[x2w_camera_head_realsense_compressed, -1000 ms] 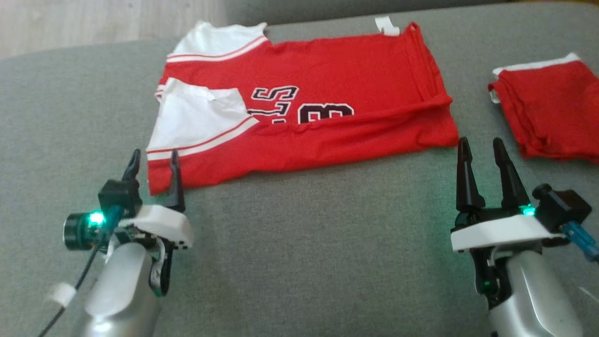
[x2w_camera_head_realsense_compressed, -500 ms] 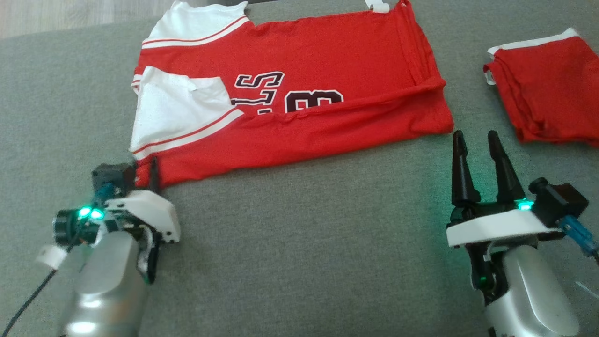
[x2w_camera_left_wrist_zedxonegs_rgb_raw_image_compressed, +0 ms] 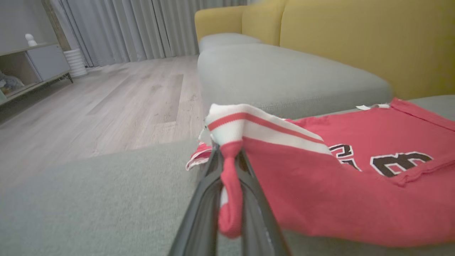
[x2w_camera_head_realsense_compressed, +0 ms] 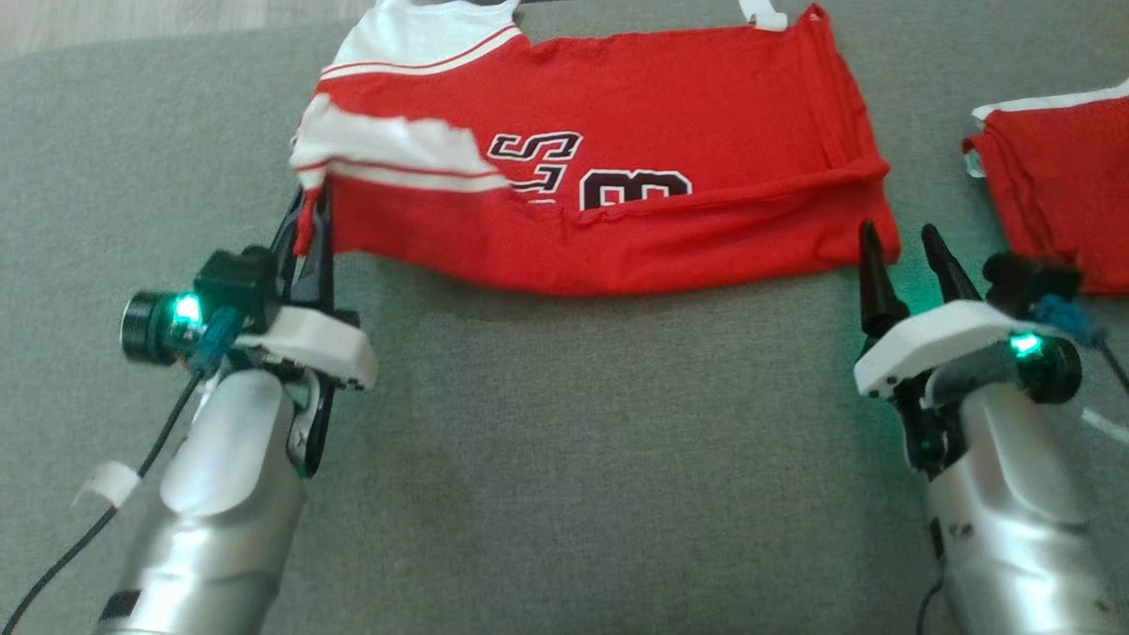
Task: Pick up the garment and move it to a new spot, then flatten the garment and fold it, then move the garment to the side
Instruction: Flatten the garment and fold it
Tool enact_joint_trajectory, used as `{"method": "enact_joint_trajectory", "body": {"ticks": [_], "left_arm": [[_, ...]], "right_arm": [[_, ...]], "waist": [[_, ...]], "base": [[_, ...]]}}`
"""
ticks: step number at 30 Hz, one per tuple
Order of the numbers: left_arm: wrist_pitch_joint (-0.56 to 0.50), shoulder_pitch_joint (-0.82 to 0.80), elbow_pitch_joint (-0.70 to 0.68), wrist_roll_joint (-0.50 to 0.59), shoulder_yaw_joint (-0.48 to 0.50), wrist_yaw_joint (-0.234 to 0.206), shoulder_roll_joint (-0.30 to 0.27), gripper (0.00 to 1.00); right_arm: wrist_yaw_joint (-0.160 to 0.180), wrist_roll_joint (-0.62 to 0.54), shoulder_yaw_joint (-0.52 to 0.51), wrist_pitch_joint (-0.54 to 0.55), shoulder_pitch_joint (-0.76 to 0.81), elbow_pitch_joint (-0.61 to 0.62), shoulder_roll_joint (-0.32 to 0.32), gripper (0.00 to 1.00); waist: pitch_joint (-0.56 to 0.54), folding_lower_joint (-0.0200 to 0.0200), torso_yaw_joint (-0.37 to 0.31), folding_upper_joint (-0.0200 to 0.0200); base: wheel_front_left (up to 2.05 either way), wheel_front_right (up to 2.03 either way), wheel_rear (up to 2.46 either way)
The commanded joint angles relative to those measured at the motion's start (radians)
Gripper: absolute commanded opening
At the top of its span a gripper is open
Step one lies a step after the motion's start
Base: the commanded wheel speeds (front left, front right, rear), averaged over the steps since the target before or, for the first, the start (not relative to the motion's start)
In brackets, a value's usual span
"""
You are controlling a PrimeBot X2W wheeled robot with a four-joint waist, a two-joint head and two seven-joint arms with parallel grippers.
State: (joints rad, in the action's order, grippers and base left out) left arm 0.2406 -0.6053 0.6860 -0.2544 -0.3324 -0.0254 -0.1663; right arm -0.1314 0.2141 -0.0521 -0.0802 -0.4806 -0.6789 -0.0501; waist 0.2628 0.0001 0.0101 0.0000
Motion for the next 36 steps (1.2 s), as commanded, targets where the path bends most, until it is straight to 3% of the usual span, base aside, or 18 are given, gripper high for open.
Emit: {"method": "enact_joint_trajectory", "body": {"ticks": [1,5,11,13,14,20,27,36], "left_arm": [[0.015,-0.034,-0.045,0.009,0.017,0.005,-0.023,0.0],[0.018,-0.029,-0.084,0.019,-0.001,0.009,-0.015,0.0],[0.019,-0.012,-0.099,0.02,-0.017,0.013,-0.007,0.0],[0.013,-0.004,-0.092,0.016,-0.02,0.013,-0.005,0.0],[0.006,0.0,-0.085,0.014,-0.02,0.01,-0.007,0.0],[-0.032,0.041,-0.043,0.001,-0.015,-0.002,-0.031,0.0],[-0.054,0.132,-0.017,-0.016,-0.012,-0.006,-0.071,0.0],[-0.143,0.253,-0.095,-0.007,-0.046,-0.008,-0.127,0.0]], "right_arm": [[0.001,-0.022,0.003,0.022,-0.049,-0.019,0.0,1.0],[0.001,-0.094,-0.035,0.058,-0.117,-0.146,0.0,1.0],[0.001,-0.164,-0.011,0.074,-0.162,-0.265,0.0,1.0],[0.001,-0.196,-0.016,0.066,-0.171,-0.294,0.0,0.04],[0.001,-0.208,-0.016,0.058,-0.174,-0.304,0.0,0.0],[0.001,-0.263,-0.03,-0.017,-0.167,-0.318,0.0,0.0],[0.001,-0.228,-0.019,-0.085,-0.106,-0.297,0.0,0.0],[0.001,-0.217,0.003,-0.001,0.012,-0.195,0.0,0.0]], "waist": [[0.007,-0.0001,0.011,0.0],[0.016,-0.0001,0.032,0.0],[0.017,-0.0001,0.05,0.0],[0.011,-0.0001,0.055,0.0],[0.007,-0.0001,0.056,0.0],[-0.041,-0.0001,0.046,0.0],[-0.136,-0.0001,0.015,0.0],[-0.249,-0.0001,-0.007,0.0]], "base": [[0.0,0.0,0.0],[0.0,0.0,0.0],[0.0,0.0,0.0],[0.0,0.0,0.0],[0.0,0.0,0.0],[0.0,0.0,0.0],[0.0,0.0,0.0],[0.0,0.0,0.0]]}}
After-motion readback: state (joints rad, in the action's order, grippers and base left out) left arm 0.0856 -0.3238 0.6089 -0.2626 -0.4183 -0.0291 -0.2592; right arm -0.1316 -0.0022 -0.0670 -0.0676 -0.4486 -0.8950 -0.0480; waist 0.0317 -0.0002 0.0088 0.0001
